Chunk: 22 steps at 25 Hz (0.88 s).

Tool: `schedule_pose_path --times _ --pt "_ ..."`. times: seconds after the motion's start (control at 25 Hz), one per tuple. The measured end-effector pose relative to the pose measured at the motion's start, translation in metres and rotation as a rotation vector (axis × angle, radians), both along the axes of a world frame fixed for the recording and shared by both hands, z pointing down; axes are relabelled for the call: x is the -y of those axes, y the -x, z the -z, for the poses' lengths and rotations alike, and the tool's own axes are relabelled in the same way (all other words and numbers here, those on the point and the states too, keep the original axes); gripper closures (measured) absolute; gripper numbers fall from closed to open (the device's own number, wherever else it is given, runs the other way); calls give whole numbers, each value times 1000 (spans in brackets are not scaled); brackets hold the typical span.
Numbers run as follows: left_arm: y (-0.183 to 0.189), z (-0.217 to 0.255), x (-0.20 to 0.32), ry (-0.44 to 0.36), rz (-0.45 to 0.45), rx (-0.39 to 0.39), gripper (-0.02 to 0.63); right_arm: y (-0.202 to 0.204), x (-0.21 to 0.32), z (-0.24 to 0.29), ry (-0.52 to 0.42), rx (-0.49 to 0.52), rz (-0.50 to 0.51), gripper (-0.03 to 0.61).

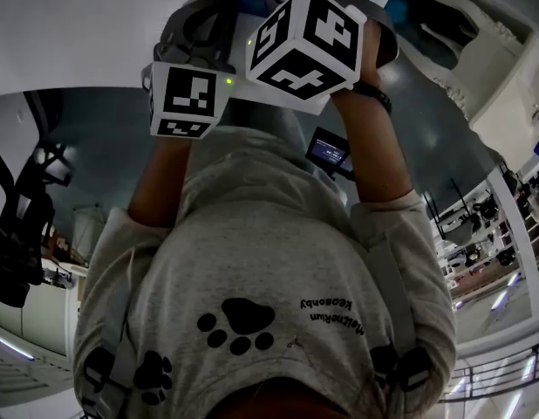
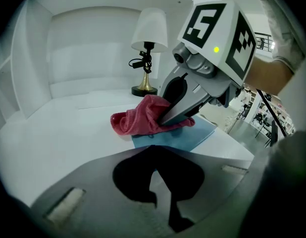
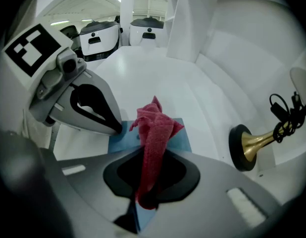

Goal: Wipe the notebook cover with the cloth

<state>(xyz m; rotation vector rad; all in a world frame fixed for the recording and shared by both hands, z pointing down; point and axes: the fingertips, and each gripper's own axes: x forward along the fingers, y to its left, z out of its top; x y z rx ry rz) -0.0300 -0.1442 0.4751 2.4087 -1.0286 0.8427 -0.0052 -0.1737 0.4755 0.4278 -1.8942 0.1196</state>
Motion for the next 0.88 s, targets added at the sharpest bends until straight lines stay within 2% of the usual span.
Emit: schedule_pose_path --times 0.88 --pt "-4 -4 2 -16 -2 13 615 -123 -24 -8 27 -85 -171 535"
